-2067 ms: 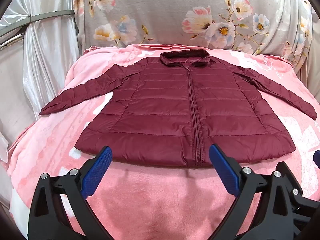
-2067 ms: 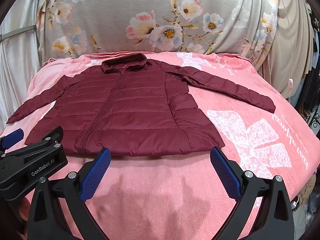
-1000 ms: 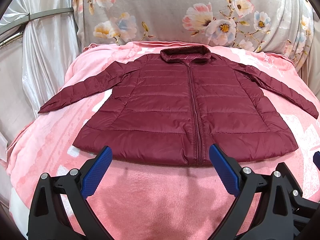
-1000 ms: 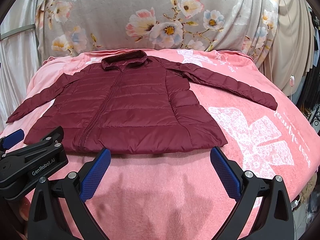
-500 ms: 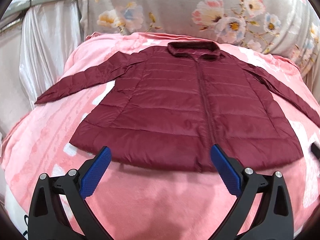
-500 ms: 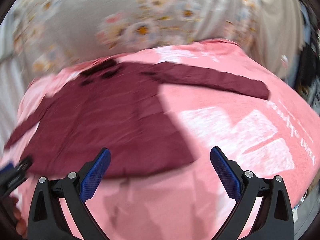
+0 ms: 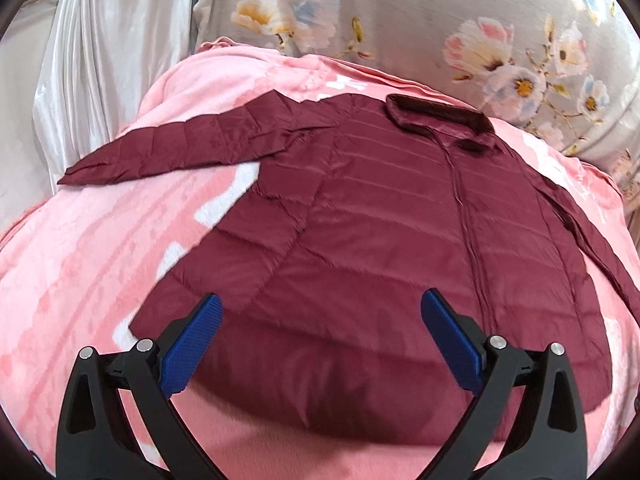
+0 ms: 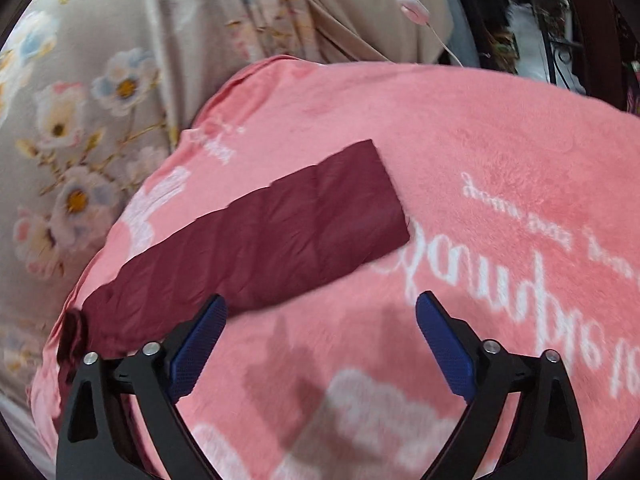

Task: Fold large clothes
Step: 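Grasp the sleeve cuff with the right tool and lift it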

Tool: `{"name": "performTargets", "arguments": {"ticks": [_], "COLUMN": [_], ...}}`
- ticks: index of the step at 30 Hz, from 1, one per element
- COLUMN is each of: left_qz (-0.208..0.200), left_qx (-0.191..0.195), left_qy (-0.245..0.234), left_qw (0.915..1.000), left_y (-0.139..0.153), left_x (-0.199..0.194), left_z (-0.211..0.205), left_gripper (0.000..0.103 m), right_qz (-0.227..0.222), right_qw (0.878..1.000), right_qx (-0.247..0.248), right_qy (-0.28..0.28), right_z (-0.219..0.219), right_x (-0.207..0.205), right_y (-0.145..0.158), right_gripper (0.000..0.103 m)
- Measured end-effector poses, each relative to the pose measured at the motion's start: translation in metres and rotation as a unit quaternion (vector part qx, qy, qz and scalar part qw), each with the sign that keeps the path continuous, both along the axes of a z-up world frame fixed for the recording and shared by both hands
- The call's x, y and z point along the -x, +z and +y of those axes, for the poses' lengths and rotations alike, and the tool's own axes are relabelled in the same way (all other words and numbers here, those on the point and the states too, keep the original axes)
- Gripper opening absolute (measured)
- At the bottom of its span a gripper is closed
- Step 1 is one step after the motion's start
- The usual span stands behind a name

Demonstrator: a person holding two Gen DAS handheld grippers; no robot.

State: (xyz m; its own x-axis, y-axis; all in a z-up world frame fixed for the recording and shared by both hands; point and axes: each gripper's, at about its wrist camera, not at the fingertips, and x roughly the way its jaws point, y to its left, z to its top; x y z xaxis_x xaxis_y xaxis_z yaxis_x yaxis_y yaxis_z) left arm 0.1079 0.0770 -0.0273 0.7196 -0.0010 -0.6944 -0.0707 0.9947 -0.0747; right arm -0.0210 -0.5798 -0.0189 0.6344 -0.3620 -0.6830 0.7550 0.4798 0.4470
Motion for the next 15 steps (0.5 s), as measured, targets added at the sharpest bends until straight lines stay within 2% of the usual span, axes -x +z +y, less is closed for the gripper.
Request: {"name": "performTargets", "arguments": {"ticks": [1, 3, 4, 5, 6, 8, 10, 12, 15], "left_qz": [-0.001, -0.003, -0.003, -0.003, -0.004, -0.005, -0.006, -0.008, -0.013], "left_qx": [-0.002, -0.005, -0.005, -0.006, -0.006, -0.004, -0.002, 0.000, 0.005], "left_qy": [0.002, 0.005, 0.005, 0.005, 0.004, 0.002, 0.001, 0.001, 0.001], "left_qw": [1.0000, 1.0000, 1.0000, 1.0000, 1.0000, 1.0000, 1.0000, 1.0000, 0.9999], "left_y": [0.000, 0.000, 0.000, 0.000, 0.001, 0.001, 0.002, 0.004, 0.006], "left_x": [-0.003, -0.011, -0.014, -0.017, -0.021, -0.027, -0.031, -0.037, -0.044], "left_z": [0.000, 0.001, 0.002, 0.002, 0.001, 0.001, 0.001, 0.001, 0.001], "left_gripper": [0.097, 0.097, 0.097, 0.097, 0.097, 0.097, 0.097, 0.097, 0.097], "right_qz": [-0.001, -0.005, -0.008, -0.012, -0.011, -0.021, -0.046, -0.064, -0.101], "right_qw": [1.000, 0.999, 0.999, 0.999, 0.999, 0.999, 0.999, 0.998, 0.982], "right_qx": [-0.011, -0.032, -0.033, -0.025, -0.017, -0.026, -0.016, 0.026, 0.123], "right_qy": [-0.005, -0.018, -0.026, -0.034, -0.032, -0.019, -0.015, 0.012, 0.102], "right_z": [-0.009, -0.021, -0.025, -0.027, -0.029, -0.037, -0.032, -0.017, 0.048], "right_x": [-0.004, -0.011, -0.013, -0.016, -0.021, -0.036, -0.049, -0.069, -0.115], "right_y": [-0.006, -0.018, -0.020, -0.019, -0.016, -0.011, 0.008, 0.040, 0.109], "right_gripper": [0.085, 0.072, 0.070, 0.059, 0.033, 0.008, 0.007, 0.006, 0.006]}}
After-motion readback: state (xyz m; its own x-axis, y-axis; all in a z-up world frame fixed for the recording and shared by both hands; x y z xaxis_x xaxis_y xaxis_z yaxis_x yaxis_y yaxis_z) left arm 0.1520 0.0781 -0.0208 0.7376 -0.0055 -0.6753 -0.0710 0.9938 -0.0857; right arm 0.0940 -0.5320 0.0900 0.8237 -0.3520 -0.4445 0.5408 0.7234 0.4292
